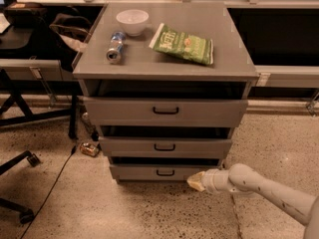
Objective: Open bottom drawer
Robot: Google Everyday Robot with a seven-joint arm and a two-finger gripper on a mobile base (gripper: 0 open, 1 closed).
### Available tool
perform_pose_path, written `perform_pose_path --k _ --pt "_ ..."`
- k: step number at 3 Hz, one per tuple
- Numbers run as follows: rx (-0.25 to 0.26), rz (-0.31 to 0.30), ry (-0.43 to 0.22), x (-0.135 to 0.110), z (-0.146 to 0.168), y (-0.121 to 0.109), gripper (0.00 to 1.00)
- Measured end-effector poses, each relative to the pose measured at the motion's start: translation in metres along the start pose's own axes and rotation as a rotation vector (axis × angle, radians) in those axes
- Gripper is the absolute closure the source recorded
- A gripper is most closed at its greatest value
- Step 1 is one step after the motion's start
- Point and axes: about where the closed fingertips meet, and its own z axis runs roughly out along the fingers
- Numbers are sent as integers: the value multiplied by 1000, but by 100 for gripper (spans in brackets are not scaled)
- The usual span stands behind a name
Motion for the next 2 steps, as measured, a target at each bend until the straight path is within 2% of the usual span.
perform_pose_path --k 1,2 --pt "-4 -16 -21 1 31 -24 100" --pt "63 15 -26 4 45 -33 100"
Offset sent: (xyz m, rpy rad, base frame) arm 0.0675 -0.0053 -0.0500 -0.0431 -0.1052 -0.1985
